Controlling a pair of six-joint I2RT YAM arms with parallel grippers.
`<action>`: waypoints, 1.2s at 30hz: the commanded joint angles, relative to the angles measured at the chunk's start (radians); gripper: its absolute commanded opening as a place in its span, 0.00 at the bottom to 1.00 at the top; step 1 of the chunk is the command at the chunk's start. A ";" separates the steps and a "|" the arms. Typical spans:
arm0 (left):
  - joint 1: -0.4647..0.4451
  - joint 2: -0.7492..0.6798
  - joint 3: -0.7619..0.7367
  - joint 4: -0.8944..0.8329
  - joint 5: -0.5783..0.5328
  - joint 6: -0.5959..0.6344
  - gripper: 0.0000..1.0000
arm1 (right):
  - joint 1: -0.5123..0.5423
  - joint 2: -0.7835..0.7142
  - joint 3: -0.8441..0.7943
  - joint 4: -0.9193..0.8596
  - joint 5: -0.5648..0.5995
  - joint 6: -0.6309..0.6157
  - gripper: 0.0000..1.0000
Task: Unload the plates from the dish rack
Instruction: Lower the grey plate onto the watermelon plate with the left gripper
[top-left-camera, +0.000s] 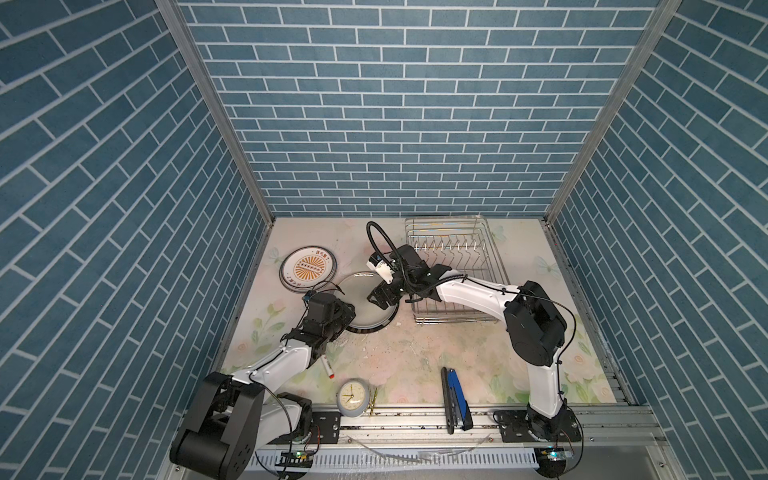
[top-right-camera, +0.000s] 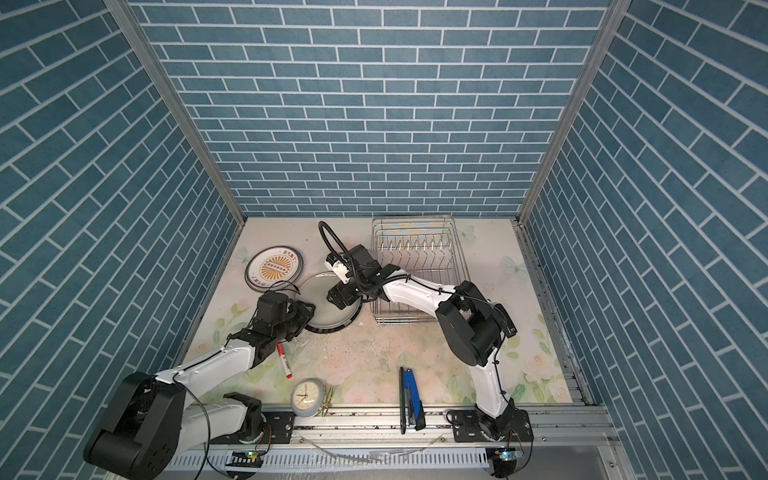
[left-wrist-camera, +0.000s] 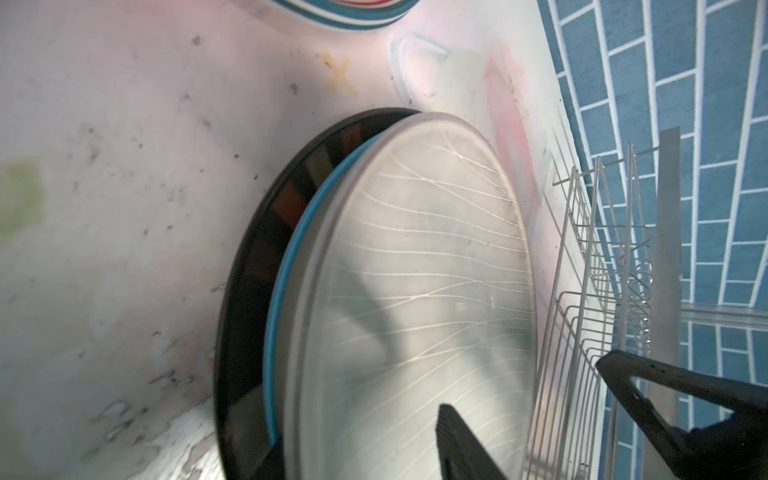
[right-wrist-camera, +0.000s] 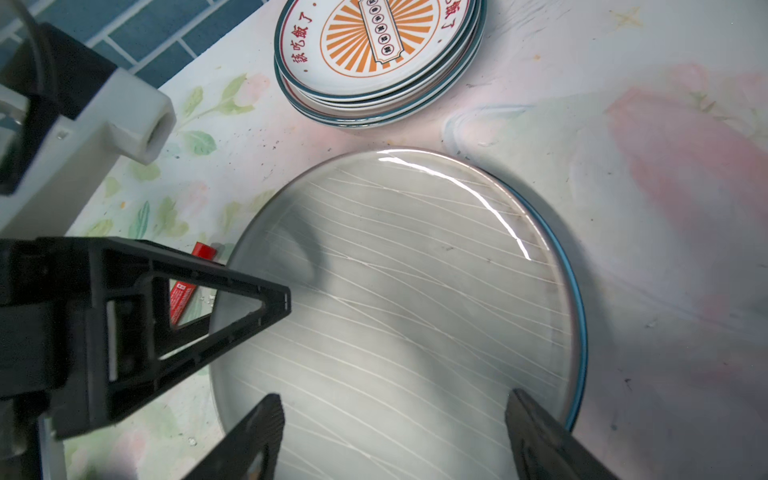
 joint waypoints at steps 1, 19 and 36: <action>-0.044 -0.013 0.045 -0.065 -0.083 0.047 0.66 | 0.009 0.049 0.060 -0.017 -0.042 -0.028 0.81; -0.078 -0.027 0.056 -0.140 -0.180 -0.019 0.67 | 0.013 0.124 0.125 -0.071 -0.030 -0.028 0.65; -0.071 -0.322 0.005 -0.319 -0.379 -0.019 0.75 | 0.045 0.222 0.226 -0.134 -0.033 -0.023 0.60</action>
